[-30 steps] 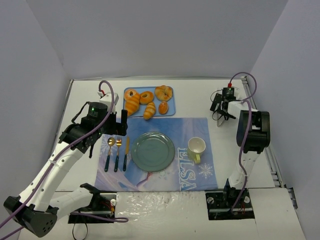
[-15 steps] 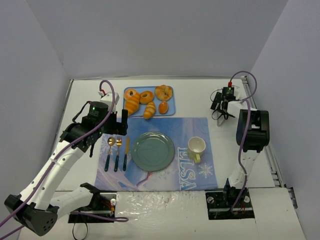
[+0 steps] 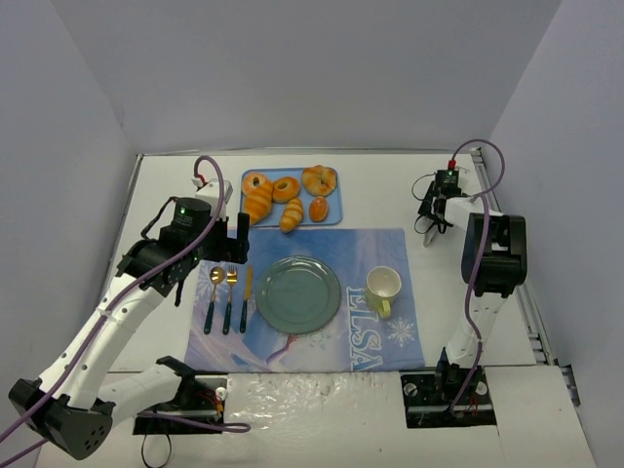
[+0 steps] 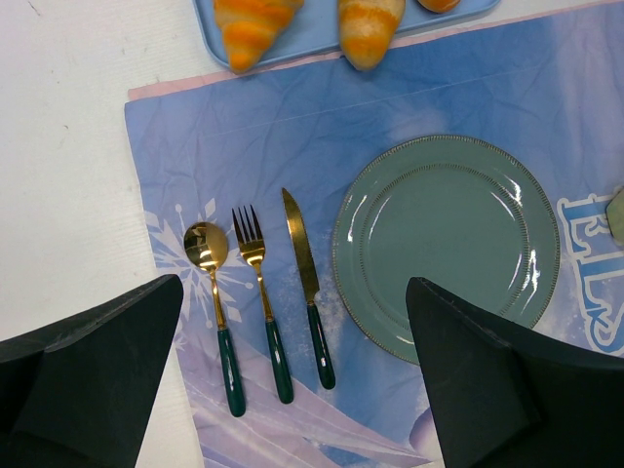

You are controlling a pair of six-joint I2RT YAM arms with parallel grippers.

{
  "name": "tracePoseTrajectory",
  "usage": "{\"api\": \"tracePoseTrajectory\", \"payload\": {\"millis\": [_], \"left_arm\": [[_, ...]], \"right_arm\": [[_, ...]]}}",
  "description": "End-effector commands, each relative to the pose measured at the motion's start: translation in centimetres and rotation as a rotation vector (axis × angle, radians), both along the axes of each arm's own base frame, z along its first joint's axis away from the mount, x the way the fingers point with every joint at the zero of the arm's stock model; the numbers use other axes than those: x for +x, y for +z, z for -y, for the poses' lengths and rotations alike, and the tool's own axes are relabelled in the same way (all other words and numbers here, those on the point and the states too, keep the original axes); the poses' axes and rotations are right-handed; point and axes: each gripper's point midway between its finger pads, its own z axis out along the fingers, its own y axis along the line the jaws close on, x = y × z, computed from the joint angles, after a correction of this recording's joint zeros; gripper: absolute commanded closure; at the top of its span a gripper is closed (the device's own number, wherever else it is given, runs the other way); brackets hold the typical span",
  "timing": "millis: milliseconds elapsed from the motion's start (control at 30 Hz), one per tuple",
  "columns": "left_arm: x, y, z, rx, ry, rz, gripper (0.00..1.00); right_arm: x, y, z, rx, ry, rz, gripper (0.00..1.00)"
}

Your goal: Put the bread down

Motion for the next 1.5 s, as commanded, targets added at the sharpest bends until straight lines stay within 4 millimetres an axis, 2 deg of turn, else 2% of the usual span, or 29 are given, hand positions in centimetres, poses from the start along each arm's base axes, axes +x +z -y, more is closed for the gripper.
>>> {"api": "tracePoseTrajectory", "payload": {"millis": [0,333,500,733,1167,1467], "left_arm": [[0.9,2.0,0.1,-0.037,0.018,0.069,0.03],[0.9,2.1,-0.1,-0.033,0.025,0.074,0.03],[1.0,2.0,-0.1,-0.034,0.025,0.074,0.03],[1.0,2.0,-0.1,-0.032,0.026,0.074,0.03],[0.9,2.1,-0.2,-0.031,0.03,0.076,0.03],[0.9,2.2,-0.3,-0.029,0.034,0.079,0.03]], "right_arm": [[-1.1,2.5,-1.3,0.027,0.006,0.022,0.5],[-1.5,10.8,-2.2,-0.017,0.013,0.166,0.54],[-2.0,13.1,-2.0,-0.035,0.013,0.197,0.52],[-2.9,15.0,-4.8,-0.04,0.079,0.211,0.51],[-4.2,19.5,-14.5,0.054,0.32,0.294,0.49],[-6.0,20.7,-23.2,0.135,0.512,0.312,0.48]]}}
